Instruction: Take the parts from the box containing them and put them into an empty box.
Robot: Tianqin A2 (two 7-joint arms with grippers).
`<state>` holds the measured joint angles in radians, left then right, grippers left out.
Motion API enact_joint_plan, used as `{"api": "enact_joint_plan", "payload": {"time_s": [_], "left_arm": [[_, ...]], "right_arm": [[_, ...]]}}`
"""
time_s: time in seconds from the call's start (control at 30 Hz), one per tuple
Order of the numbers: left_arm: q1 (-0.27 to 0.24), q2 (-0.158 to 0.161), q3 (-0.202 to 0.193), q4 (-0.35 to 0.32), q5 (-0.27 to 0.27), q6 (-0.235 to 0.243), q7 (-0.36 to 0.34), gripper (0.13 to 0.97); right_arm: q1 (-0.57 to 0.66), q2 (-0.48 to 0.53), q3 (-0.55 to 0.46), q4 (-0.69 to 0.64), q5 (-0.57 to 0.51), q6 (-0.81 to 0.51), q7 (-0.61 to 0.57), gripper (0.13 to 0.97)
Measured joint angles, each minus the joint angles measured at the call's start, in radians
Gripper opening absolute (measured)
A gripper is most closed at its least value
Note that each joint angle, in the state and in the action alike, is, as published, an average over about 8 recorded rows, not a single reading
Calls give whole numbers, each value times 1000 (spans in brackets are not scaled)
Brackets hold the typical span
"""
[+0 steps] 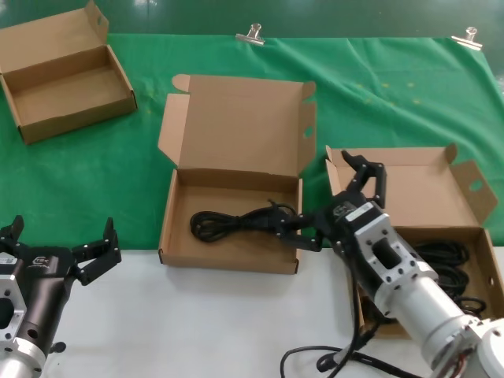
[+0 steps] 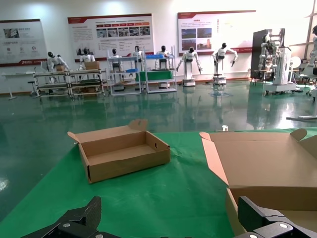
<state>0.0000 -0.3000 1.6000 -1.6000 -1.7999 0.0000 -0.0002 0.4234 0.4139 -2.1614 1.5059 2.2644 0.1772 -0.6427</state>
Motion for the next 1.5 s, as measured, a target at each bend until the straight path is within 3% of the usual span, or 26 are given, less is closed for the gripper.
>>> {"api": "enact_joint_plan", "payload": {"time_s": [1.07, 1.5], "left_arm": [[0, 0, 0, 0, 0, 0, 0, 966], [0, 0, 0, 0, 0, 0, 0, 966]], "right_arm": [[-366, -98, 486, 81, -401, -153, 555, 966], [-394, -106, 523, 88, -432, -165, 598, 966]]}}
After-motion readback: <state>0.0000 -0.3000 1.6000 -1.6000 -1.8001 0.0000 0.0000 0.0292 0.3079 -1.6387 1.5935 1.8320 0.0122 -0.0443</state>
